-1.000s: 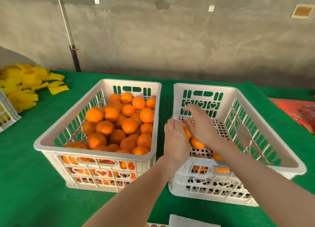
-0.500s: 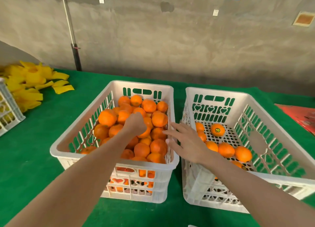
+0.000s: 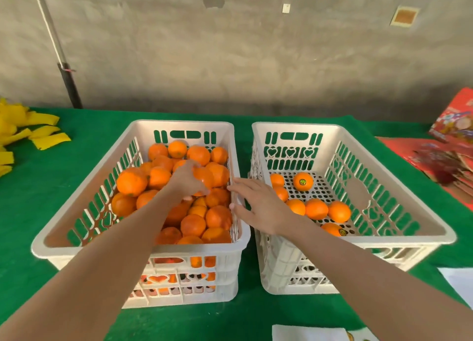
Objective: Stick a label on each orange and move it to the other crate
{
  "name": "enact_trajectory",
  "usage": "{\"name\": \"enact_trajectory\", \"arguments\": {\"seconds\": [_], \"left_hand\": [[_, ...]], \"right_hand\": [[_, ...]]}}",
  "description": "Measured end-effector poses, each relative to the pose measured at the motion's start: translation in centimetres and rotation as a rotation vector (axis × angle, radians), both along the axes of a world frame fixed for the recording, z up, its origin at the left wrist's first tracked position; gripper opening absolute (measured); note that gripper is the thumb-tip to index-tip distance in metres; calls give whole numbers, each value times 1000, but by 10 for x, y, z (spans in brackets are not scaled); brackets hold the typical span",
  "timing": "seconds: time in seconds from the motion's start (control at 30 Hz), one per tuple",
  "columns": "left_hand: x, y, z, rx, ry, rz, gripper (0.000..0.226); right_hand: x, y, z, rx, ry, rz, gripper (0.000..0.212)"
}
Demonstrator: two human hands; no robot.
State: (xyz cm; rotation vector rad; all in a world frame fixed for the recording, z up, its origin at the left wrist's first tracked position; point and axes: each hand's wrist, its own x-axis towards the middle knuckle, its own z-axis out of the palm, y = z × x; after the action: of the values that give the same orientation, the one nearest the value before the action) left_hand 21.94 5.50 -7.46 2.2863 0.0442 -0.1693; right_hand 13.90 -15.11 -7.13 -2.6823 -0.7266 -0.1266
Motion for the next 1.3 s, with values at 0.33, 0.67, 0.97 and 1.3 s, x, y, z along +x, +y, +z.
{"name": "enact_trajectory", "arguments": {"seconds": [0.33, 0.67, 0.97, 1.3], "left_hand": [[-126, -18, 73, -1252, 18, -167, 83], [-236, -75, 49, -1184, 106, -172, 57], [-265, -112, -44, -1104, 515, 109, 65], [-271, -142, -103, -759, 578, -153, 85]], "right_hand": [[-63, -11, 23, 379, -376, -14, 16], [-151, -99, -108, -108, 577, -202, 45], [-147, -98, -119, -20, 647, -173, 18], [-158, -131, -91, 282, 593, -172, 31]]}}
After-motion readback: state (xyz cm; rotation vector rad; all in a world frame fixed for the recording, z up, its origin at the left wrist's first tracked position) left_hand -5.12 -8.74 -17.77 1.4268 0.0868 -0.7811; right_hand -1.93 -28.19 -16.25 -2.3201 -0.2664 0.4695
